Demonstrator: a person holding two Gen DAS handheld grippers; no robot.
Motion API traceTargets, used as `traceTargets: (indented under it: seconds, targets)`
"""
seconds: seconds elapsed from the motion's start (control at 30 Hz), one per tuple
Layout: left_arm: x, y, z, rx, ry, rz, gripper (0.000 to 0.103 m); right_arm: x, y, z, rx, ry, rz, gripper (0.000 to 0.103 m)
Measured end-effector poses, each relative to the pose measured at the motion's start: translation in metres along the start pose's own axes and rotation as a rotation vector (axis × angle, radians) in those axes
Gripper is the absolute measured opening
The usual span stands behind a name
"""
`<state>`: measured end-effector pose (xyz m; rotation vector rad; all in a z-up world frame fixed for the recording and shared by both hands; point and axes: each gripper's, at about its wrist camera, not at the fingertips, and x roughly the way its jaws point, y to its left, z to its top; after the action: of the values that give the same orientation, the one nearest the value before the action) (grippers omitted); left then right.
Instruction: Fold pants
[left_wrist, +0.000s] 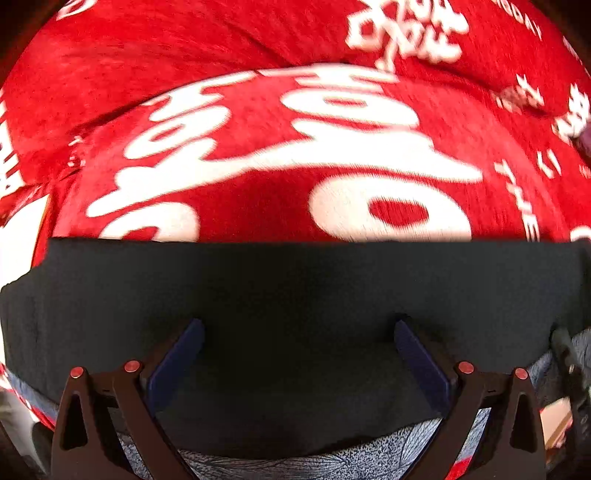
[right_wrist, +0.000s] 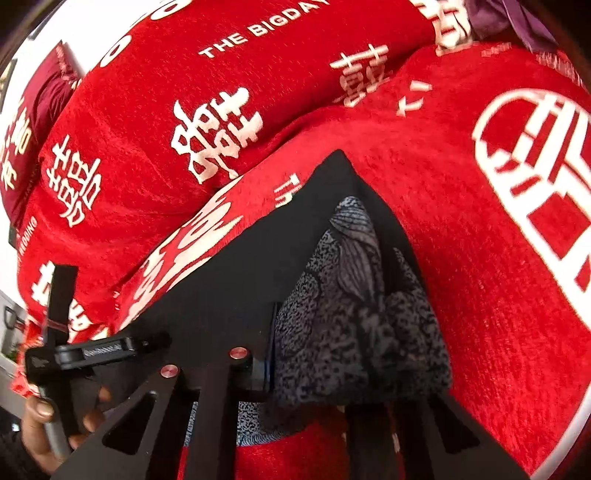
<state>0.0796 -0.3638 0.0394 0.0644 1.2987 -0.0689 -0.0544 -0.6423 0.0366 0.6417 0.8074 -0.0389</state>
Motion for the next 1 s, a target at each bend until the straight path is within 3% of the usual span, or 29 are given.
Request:
traceTargets:
  seconds: [0.2,0.3,0.37,0.4,0.5,0.63,1.0]
  targets:
    - [0.006,0.015,0.001,-0.045,0.041,0.005,0.103,-0.008,0.02,0.002,-0.092,0.003,-0.08,0.016]
    - [-0.004,0.034,-0.003,-0.098,0.006,-0.003,0.103,-0.006,0.027,0.002,-0.136,0.017,-0.13,0.016]
    - [0.012,0.038,-0.007,-0.068,0.055,0.047,0.103,-0.002,0.028,0.001,-0.134,0.029,-0.15,0.016]
    - [0.011,0.038,-0.007,-0.05,0.021,0.04,0.103,0.0,0.027,0.001,-0.126,0.036,-0.157,0.016]
    - [0.007,0.034,-0.003,-0.007,0.018,0.051,0.103,0.001,0.033,0.001,-0.128,0.04,-0.185,0.016]
    - [0.003,0.048,-0.004,-0.046,0.029,-0.014,0.103,-0.017,0.062,0.005,-0.215,-0.016,-0.217,0.016]
    - [-0.012,0.091,-0.026,-0.023,-0.048,-0.055,0.103,-0.044,0.168,-0.006,-0.528,-0.134,-0.288,0.016]
